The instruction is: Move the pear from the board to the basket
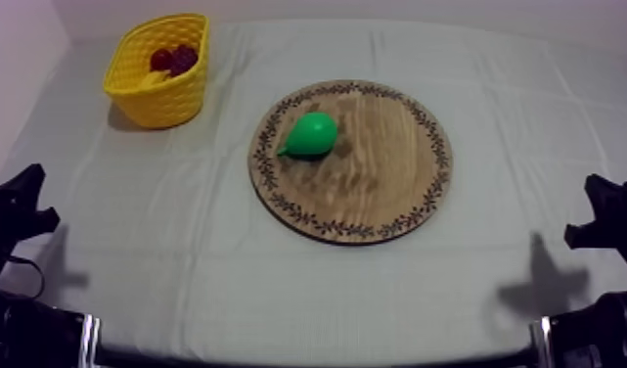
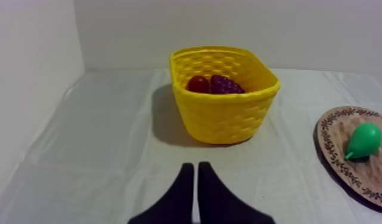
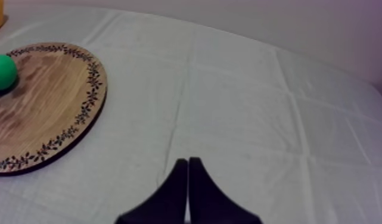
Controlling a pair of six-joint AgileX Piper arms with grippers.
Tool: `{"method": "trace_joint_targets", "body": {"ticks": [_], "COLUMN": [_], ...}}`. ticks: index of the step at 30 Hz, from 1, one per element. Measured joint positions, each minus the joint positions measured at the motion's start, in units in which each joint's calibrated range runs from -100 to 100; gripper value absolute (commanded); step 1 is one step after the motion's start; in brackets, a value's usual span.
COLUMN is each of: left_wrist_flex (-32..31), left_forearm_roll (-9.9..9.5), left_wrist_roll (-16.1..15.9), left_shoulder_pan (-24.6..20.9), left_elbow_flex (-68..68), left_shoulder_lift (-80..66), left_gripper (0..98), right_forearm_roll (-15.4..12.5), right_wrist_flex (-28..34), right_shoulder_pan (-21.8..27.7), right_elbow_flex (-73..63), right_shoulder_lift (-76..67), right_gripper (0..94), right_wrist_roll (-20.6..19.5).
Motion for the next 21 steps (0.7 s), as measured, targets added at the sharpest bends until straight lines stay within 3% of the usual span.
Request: {"method": "trace_joint_targets", "body": {"ticks": [5,21], "left_wrist_flex": [2.94,2.86], "left_forearm_roll": [1.41,1.32], "left_wrist_roll": [-1.46,-1.54], "left_shoulder_pan": [0.11,0.18], "left_elbow_flex": [0.04,-0.17], "left_shoulder_lift": [0.00,0.00], "left_gripper": [0.0,0.0], "right_forearm_roll": [0.00,0.00], "right_wrist_flex": [0.00,0.00], "right_shoulder_pan": [0.00,0.00], "right_elbow_flex": [0.00,0.00], "right_shoulder_lift": [0.00,0.00], "right_gripper": [0.3,0.3], "right_wrist_roll": [0.00,0.00]}}
